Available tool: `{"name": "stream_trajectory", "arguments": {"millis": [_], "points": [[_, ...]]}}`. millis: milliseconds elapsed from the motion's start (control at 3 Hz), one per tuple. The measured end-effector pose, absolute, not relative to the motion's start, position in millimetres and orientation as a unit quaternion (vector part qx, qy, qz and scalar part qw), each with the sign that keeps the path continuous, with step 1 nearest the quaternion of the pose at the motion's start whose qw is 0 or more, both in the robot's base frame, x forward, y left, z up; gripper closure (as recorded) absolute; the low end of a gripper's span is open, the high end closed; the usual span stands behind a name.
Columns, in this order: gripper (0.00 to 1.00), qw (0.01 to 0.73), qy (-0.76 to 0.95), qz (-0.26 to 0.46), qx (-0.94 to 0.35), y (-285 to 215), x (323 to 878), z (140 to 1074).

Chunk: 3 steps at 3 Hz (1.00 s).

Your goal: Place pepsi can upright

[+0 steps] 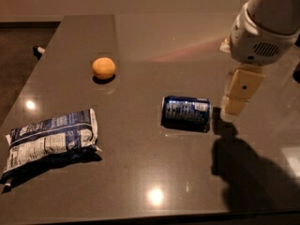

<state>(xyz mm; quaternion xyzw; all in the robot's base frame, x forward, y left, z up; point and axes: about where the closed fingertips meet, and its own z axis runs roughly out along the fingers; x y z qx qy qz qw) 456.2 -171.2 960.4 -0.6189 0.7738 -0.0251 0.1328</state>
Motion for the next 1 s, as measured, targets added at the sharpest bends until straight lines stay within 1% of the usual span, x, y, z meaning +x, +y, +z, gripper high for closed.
{"name": "stream_trajectory", "arguments": {"millis": [333,1000], "points": [[0.00,0.114,0.773,-0.016,-0.623,-147,466,941],[0.00,0.093,0.781,-0.012,-0.618,-116,483,899]]}}
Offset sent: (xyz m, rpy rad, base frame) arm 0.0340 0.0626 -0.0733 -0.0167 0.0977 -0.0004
